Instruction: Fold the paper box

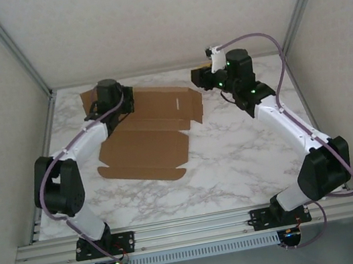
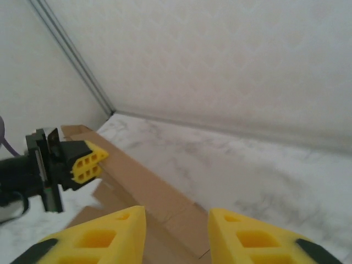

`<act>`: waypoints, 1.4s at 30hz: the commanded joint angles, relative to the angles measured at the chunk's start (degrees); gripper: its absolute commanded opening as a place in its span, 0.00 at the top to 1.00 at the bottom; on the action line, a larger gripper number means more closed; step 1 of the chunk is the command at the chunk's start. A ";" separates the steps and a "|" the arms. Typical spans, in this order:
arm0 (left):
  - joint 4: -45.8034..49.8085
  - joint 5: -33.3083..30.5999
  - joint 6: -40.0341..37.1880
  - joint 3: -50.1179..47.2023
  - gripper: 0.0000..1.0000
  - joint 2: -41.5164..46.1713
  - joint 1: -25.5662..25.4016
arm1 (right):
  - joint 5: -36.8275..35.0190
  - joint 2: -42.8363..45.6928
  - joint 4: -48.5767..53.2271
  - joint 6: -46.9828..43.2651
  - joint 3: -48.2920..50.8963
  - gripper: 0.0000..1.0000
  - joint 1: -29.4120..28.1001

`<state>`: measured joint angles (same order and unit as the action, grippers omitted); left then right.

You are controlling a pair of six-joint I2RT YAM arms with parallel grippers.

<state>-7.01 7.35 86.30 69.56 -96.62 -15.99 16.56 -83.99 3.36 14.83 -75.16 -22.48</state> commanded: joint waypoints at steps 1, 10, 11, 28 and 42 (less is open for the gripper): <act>-14.48 -6.36 2.45 -5.52 0.99 3.66 -1.72 | 4.58 -1.65 11.96 14.09 -3.45 0.68 0.07; -24.68 -5.45 6.51 -16.12 1.00 5.66 -2.54 | 10.81 -4.37 6.58 29.80 0.15 0.51 -0.14; -25.12 -5.55 6.43 -16.67 1.00 5.89 -2.53 | 11.34 -5.00 5.79 30.89 0.52 0.50 -0.19; -24.84 -4.86 3.35 -19.19 1.00 8.66 -2.54 | 6.92 -13.94 9.79 22.80 -2.01 0.36 -0.13; -19.50 -5.77 0.16 -19.02 1.00 8.26 -2.59 | 5.79 -22.38 16.84 19.52 -15.28 0.38 1.25</act>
<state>-27.55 1.13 88.07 50.13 -90.15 -18.28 23.59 -105.47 16.91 36.16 -87.99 -21.63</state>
